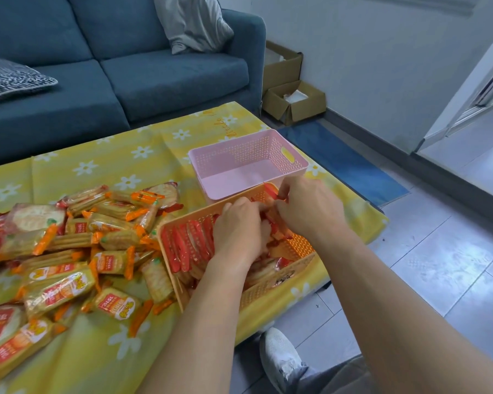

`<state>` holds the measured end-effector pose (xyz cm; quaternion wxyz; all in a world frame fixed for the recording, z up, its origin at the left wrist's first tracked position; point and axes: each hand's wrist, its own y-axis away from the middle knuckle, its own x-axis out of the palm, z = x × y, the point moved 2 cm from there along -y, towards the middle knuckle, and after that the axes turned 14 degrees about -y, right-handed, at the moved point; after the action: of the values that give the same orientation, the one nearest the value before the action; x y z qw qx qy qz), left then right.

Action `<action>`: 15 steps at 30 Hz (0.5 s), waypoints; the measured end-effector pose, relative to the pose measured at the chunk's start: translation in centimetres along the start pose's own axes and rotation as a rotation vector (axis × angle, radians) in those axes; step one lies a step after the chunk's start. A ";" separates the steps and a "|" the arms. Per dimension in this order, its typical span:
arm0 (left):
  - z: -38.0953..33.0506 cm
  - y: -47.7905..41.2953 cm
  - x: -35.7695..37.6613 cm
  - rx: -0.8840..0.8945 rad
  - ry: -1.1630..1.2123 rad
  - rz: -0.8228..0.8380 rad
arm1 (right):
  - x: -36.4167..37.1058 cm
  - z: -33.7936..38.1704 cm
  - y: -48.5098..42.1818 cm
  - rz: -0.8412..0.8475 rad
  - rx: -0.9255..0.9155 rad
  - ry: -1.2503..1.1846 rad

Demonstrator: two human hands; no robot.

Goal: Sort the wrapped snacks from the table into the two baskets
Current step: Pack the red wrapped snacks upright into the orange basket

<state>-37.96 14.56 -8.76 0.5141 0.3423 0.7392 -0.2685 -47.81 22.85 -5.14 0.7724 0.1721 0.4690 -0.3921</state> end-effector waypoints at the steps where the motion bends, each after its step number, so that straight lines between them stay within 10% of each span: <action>1: -0.1 -0.1 -0.2 -0.011 0.069 -0.041 | 0.1 -0.2 0.0 -0.010 0.003 0.009; 15: 2.1 1.1 -3.9 -0.061 0.229 -0.132 | -1.6 1.7 1.6 0.130 -0.070 -0.037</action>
<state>-34.97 12.73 -5.81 0.4179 0.3055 0.8217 -0.2384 -45.93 23.50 -3.07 0.8105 0.1677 0.4558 -0.3274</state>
